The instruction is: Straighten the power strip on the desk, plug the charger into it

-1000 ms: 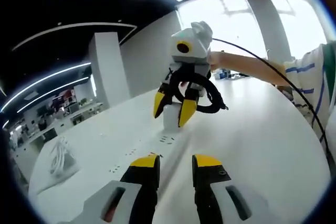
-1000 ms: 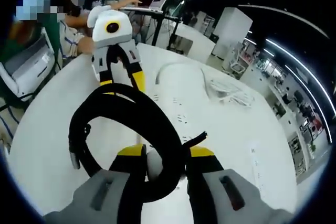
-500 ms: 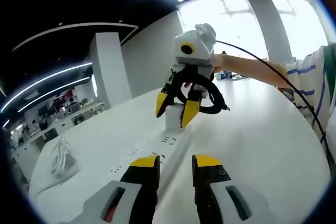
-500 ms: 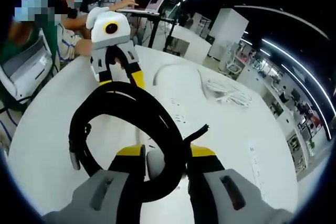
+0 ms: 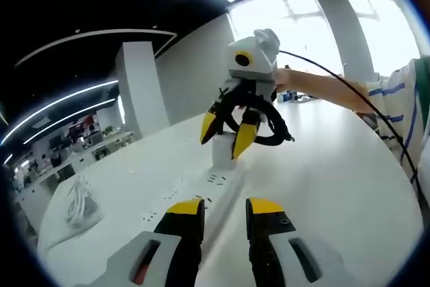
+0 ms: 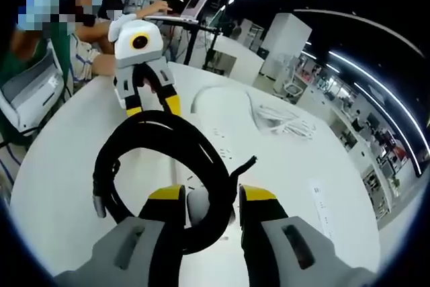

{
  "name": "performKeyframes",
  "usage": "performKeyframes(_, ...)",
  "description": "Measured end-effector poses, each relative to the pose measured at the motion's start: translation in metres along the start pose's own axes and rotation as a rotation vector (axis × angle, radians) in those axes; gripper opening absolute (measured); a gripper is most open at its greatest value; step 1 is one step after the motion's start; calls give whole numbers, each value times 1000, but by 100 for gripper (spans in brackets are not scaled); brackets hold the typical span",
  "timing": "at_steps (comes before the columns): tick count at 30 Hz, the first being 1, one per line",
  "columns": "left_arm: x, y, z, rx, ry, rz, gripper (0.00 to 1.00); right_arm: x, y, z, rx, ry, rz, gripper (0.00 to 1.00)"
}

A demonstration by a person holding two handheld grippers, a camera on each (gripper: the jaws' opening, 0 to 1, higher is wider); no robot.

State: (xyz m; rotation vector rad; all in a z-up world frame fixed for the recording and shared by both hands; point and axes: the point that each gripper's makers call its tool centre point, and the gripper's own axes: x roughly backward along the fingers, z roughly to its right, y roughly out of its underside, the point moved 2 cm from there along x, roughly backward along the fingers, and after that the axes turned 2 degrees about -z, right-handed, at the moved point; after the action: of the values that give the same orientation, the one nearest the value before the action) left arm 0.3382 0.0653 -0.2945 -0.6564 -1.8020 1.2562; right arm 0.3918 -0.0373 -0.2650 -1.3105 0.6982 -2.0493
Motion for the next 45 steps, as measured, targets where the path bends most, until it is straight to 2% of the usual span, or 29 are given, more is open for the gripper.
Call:
performKeyframes(25,3,-3,-3,11,-24,12,24,13,6,2,-44,75,35,31)
performKeyframes(33,5,-3,-5,-9,-49,13,24,19,7,3,-78,118,75,31)
performKeyframes(45,6,-2,-5,-20,-69,4,24,21,9,-1,-116,187,98,31)
